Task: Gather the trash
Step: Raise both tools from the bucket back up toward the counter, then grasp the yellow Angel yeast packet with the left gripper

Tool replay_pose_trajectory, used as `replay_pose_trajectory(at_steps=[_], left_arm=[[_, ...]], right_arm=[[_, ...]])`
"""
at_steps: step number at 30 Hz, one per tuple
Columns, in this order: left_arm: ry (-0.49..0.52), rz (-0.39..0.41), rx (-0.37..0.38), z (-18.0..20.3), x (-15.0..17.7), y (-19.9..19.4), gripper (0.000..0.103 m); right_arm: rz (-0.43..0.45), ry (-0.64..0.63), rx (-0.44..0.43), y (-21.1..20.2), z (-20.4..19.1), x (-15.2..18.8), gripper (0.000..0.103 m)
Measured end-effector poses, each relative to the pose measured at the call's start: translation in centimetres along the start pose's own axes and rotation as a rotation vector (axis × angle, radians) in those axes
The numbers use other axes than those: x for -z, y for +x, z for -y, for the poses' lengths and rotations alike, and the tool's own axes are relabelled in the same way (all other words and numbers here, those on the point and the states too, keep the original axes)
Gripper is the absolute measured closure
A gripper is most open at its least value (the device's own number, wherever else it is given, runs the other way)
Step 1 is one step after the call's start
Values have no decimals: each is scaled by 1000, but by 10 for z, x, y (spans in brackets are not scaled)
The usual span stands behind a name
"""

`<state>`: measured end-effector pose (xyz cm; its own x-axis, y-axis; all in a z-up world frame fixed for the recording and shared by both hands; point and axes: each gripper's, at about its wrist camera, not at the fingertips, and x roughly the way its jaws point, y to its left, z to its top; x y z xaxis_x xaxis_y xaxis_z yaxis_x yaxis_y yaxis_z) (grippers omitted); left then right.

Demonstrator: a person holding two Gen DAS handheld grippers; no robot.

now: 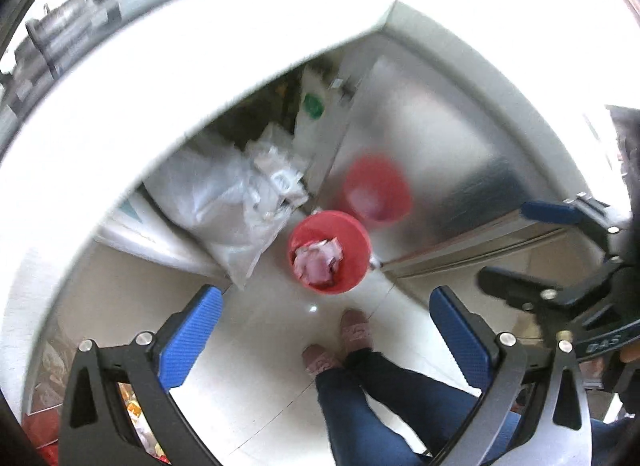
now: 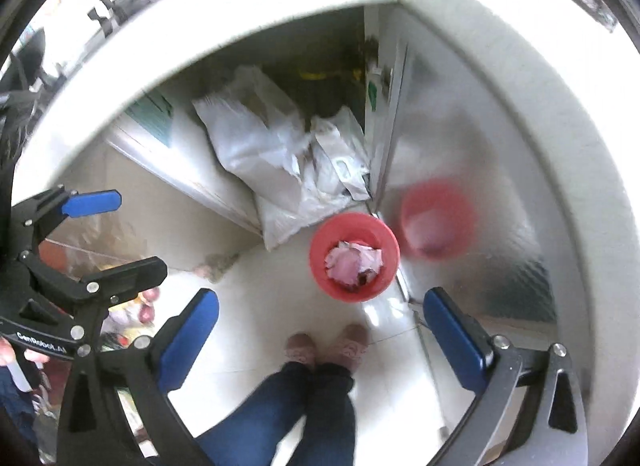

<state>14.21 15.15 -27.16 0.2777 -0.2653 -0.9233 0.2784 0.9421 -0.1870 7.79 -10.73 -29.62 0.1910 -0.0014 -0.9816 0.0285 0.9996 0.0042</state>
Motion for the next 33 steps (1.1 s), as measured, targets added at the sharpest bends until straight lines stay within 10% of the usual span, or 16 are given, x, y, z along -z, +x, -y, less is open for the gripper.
replay_pose_trajectory(at_steps=[15,33], left_arm=[[154,146,-4,54,-36,-115,0],[219,130,-8,79,-151,-99,0]], right_arm=[[168,15,63,-141,-11,1,1],[212,110,44,-160,41,-61,1]])
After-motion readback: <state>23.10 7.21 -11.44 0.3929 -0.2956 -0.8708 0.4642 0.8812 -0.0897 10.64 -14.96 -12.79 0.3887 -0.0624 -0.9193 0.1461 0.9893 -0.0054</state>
